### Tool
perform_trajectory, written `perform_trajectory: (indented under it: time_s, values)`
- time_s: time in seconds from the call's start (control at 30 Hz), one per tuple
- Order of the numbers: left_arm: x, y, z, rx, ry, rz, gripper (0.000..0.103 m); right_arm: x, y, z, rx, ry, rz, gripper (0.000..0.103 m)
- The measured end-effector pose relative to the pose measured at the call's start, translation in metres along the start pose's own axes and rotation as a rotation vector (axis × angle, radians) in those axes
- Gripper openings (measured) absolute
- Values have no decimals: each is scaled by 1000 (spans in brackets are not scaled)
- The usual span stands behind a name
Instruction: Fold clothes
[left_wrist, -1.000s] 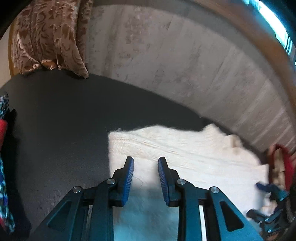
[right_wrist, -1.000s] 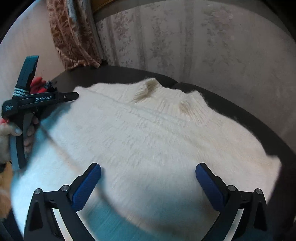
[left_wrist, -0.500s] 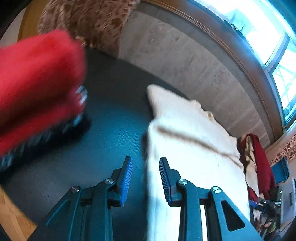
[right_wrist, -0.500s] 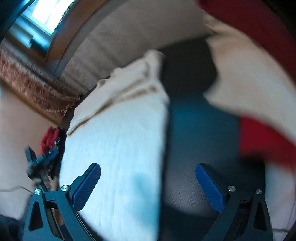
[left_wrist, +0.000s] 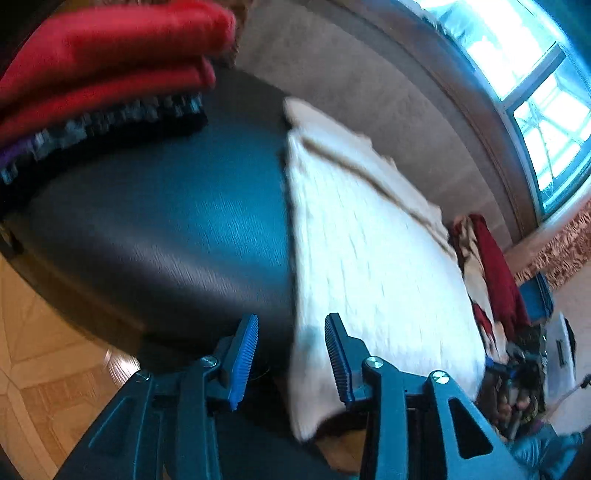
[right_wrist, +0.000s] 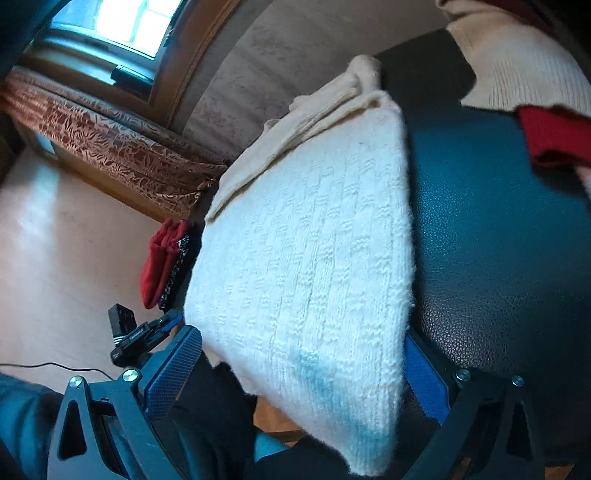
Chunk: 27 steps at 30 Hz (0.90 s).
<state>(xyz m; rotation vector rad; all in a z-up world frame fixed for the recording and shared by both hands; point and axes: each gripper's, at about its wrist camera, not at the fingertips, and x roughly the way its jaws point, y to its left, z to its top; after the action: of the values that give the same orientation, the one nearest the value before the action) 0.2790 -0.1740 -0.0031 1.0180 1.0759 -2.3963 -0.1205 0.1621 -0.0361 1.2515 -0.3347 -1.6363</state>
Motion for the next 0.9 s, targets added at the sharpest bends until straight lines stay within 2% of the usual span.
perform_trajectory:
  time_s: [0.23,0.3,0.57,0.63,0.67,0.7,0.73,0.8,0.87,0.9]
  values:
    - [17,-20,-17,70,54,-1,44,4,4,-4,-28,-23,-23,103]
    - [24,-20,-22,67,96,-10,44,3,3,-5,-34,-26,-23,103]
    - [46,-36,-33,120,213,-78,41,1,0,-4,-18,-9,0,103]
    - [50,-41,-35,133,234,-86,34,0,0,-6,-14,13,-1,101]
    - [51,-43,-36,139,245,-90,33,-1,0,-8,-15,24,-7,95]
    - [53,-45,-37,145,255,-95,24,-2,0,-9,-15,34,-12,91]
    - [54,-45,-38,140,260,-93,16,-4,0,-11,-15,37,-21,82]
    - [54,-44,-38,125,266,-102,12,-7,-7,-15,25,33,-32,64]
    - [51,-46,-38,128,258,-108,11,-8,-14,-19,64,41,-41,17]
    - [47,-46,-36,131,250,-115,10,-5,-15,-22,68,57,-50,9]
